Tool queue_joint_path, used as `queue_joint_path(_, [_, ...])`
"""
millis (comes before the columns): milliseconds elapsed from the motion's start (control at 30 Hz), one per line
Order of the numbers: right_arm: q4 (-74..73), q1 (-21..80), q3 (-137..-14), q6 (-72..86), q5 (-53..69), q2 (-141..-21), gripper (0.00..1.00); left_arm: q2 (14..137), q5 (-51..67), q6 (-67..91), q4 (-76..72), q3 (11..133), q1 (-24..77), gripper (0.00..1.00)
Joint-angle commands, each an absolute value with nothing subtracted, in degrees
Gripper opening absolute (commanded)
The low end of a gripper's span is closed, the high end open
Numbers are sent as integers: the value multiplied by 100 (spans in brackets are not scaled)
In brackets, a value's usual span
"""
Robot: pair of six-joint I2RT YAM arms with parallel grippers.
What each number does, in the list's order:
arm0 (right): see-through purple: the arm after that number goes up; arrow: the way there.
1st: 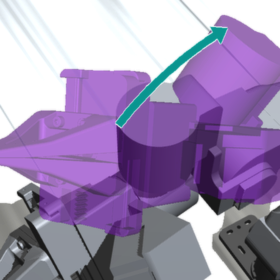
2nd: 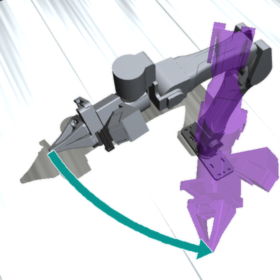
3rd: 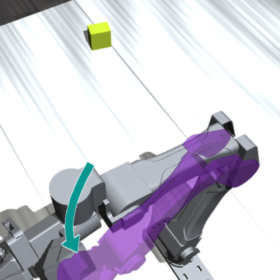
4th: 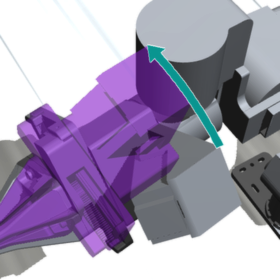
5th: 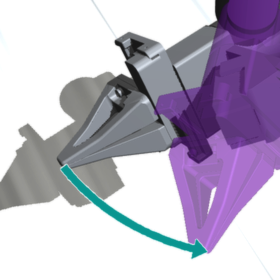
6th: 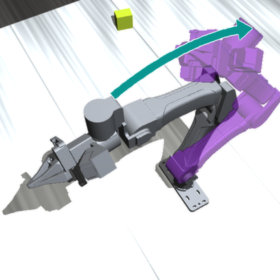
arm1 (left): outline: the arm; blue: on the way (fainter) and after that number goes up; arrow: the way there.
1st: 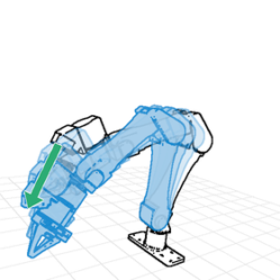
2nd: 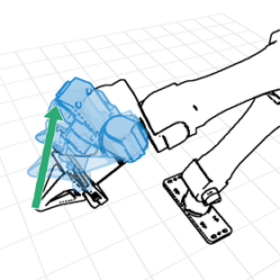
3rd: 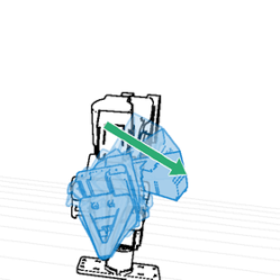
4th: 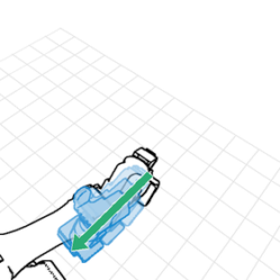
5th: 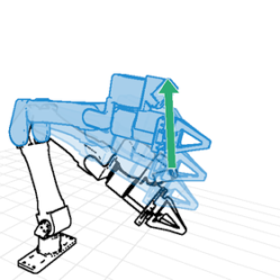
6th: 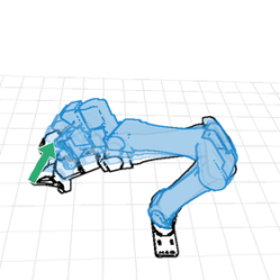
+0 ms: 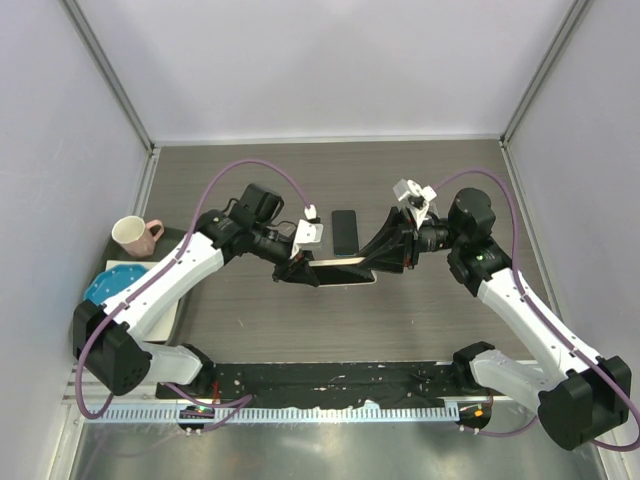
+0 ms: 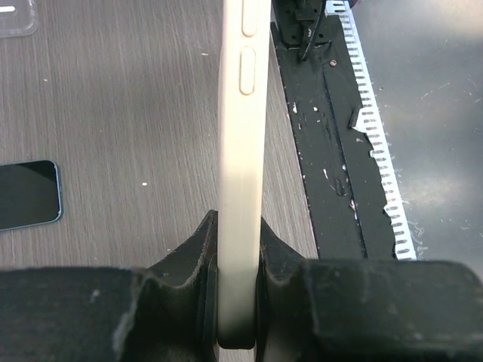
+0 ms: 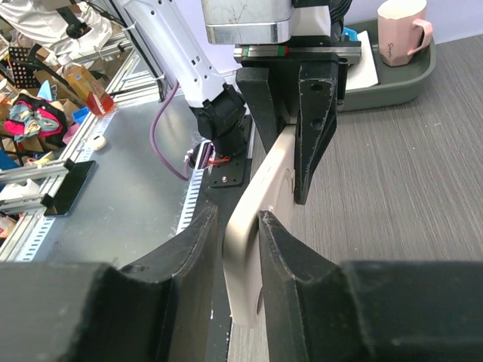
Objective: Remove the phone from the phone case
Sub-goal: Remove the phone case from the phone.
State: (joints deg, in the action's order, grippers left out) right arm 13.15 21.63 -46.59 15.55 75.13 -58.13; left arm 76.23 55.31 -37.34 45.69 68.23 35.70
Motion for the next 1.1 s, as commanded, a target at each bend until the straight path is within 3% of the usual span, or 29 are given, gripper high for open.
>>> queue_joint_path(0, [1160, 2188, -4720, 1310, 7585, -5739, 32, 7374, 5845, -3700, 4245, 6996, 3542, 0])
queue_joint_path(167, [1248, 2188, -4781, 1415, 7576, -5774, 20, 7357, 5827, -3726, 4245, 6952, 3542, 0])
queue_joint_path(400, [2319, 2180, -4833, 2749, 7725, -6002, 18, 7348, 5801, -3779, 4245, 6926, 3542, 0])
queue_joint_path(700, [2066, 2338, -5176, 3015, 7945, -6266, 21, 7348, 5520, -4043, 4517, 7154, 3551, 0])
queue_joint_path(1067, [1855, 2513, -5493, 3252, 8138, -6592, 18, 7321, 4923, -4473, 4781, 7268, 3700, 0])
